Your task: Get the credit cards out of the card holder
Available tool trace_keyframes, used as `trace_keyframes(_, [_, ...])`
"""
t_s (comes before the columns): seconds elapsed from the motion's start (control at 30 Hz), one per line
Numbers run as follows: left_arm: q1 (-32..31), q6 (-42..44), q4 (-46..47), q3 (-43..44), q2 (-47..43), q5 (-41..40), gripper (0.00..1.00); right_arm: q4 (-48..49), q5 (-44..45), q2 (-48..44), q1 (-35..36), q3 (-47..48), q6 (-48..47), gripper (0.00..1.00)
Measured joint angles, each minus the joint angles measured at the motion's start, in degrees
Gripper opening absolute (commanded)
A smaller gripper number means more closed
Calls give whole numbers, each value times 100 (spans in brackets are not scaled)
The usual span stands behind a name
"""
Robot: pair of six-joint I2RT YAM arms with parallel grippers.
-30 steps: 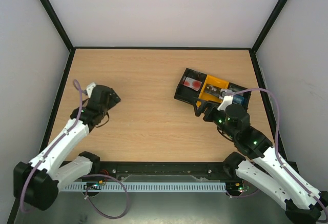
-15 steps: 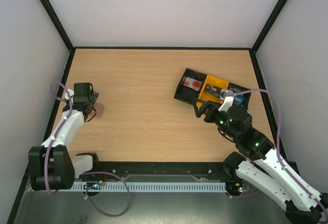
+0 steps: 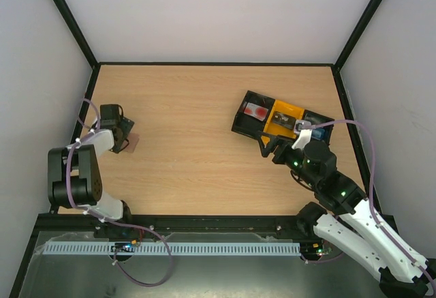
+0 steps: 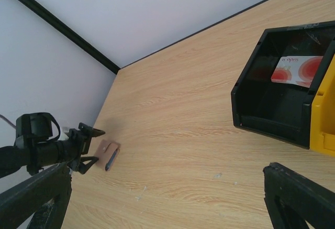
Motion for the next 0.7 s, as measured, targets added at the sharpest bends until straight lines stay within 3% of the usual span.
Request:
trace_keyframes(0.4, [-114,385,651,7,262,92,94,-13,44,-13,0,-50,0,98])
trace_keyframes(0.7, [-763,575,986,-111,245,393,95,-13,63,63,0,-70,0,98])
